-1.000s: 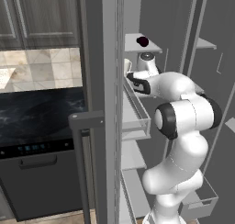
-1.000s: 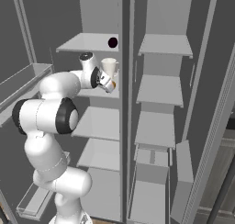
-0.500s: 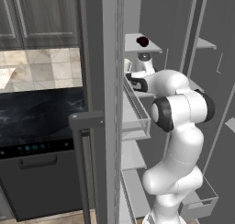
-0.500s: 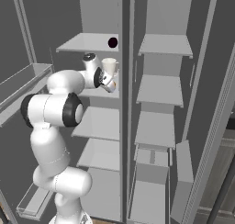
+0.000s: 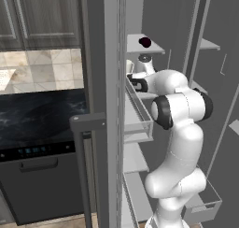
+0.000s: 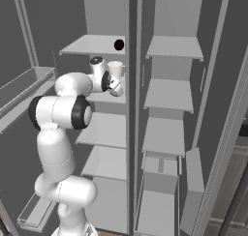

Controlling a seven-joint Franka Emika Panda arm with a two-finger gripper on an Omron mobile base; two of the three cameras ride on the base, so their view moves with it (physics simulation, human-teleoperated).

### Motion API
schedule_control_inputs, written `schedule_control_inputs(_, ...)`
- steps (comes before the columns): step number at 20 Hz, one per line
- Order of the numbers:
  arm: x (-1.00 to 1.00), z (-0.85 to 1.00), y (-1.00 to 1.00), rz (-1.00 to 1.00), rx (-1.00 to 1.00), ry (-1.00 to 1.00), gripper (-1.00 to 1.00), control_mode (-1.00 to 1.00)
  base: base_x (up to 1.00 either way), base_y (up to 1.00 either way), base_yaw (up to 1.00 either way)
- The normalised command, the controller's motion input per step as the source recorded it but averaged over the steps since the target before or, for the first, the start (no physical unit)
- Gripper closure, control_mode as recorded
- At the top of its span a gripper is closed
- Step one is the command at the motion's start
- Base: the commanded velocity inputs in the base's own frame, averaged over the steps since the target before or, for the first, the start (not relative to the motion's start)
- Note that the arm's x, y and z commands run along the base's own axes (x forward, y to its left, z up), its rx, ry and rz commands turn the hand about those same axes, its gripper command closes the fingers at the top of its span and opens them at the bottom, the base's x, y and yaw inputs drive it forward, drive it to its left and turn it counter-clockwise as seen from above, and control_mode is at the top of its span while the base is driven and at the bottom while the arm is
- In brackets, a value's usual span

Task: Take the eggplant and potato from the fridge shelf and place them in the freezer drawer to begin freezing them.

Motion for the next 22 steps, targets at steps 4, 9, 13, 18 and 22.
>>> schedule_control_inputs(4,0.18,-0.17,0.0,0.0,0.0,0.0,-1.0,-1.0,0.0,0.0,0.0)
schedule_control_inputs(9,0.28,-0.14,0.0,0.0,0.0,0.0,-1.0,-1.0,0.0,0.0,0.0)
schedule_control_inputs(13,0.32,-0.1,0.0,0.0,0.0,0.0,-1.0,-1.0,0.0,0.0,0.0)
schedule_control_inputs(18,0.34,-0.09,0.0,0.0,0.0,0.0,-1.0,-1.0,0.0,0.0,0.0)
schedule_control_inputs(22,0.3,-0.09,0.0,0.0,0.0,0.0,-1.0,-1.0,0.0,0.0,0.0)
